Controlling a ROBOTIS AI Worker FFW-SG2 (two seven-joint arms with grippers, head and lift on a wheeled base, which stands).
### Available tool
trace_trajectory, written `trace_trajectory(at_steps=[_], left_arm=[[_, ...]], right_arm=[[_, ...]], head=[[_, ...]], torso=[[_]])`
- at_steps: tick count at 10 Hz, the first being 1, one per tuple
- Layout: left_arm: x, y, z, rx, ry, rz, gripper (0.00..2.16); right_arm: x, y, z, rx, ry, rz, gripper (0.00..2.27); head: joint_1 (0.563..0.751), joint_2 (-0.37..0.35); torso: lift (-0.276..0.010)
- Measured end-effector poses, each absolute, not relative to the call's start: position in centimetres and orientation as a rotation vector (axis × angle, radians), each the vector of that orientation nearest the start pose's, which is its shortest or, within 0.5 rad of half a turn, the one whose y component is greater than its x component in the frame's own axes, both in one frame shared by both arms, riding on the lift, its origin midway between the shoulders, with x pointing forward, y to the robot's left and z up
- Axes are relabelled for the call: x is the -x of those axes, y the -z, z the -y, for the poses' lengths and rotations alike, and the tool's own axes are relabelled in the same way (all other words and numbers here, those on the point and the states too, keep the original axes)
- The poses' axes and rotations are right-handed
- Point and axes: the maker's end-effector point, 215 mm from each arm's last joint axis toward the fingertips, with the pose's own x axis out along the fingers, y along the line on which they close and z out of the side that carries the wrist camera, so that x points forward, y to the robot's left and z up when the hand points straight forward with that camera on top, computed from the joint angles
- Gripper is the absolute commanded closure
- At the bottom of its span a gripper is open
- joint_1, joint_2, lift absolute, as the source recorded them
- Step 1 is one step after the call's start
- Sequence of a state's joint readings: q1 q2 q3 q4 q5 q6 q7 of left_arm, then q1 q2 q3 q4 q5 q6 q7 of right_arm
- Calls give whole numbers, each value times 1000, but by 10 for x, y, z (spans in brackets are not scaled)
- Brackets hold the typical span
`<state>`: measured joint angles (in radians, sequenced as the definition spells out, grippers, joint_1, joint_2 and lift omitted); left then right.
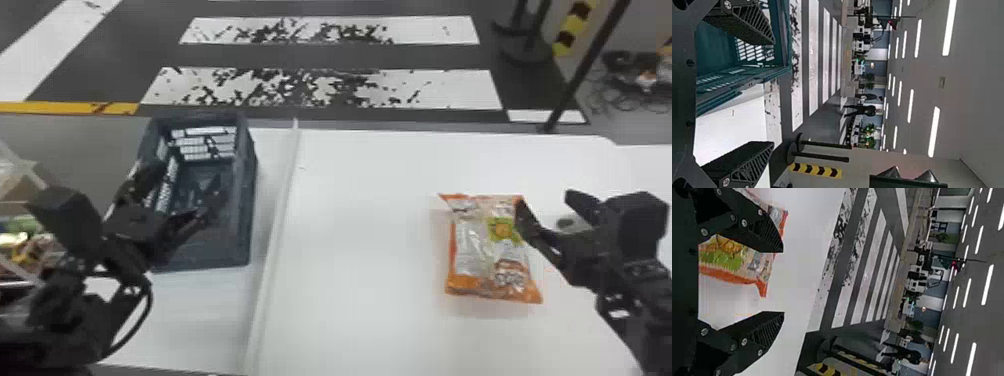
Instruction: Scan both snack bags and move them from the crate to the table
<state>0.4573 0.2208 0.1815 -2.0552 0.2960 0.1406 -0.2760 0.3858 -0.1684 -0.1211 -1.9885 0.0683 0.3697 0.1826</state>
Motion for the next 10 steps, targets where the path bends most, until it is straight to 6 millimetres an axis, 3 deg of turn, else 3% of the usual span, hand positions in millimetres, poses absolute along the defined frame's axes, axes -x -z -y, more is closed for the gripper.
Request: trace_trajectory(at_steps=[2,4,7,9,10], left_arm=[[-460,331,-281,37,224,-85,90],[-460,334,-281,39,223,-91,90],[-461,335,-278,40,225,-94,90],[-461,336,-278,40,226,-95,90],[-461,336,-278,39,227,-96,90]], right_arm=[[-461,428,362,221,-5,-373,157],[-455,453,399,233,26,-427,164],[-461,489,420,185,8,-481,208],[-466,512,433,181,8,-536,539],[-466,521,438,181,11,-564,869]], head=[[695,-82],[695,-139],[695,-165],[695,-184],[695,-190]], torso=[[-88],[-88],[-88],[-88],[-88]])
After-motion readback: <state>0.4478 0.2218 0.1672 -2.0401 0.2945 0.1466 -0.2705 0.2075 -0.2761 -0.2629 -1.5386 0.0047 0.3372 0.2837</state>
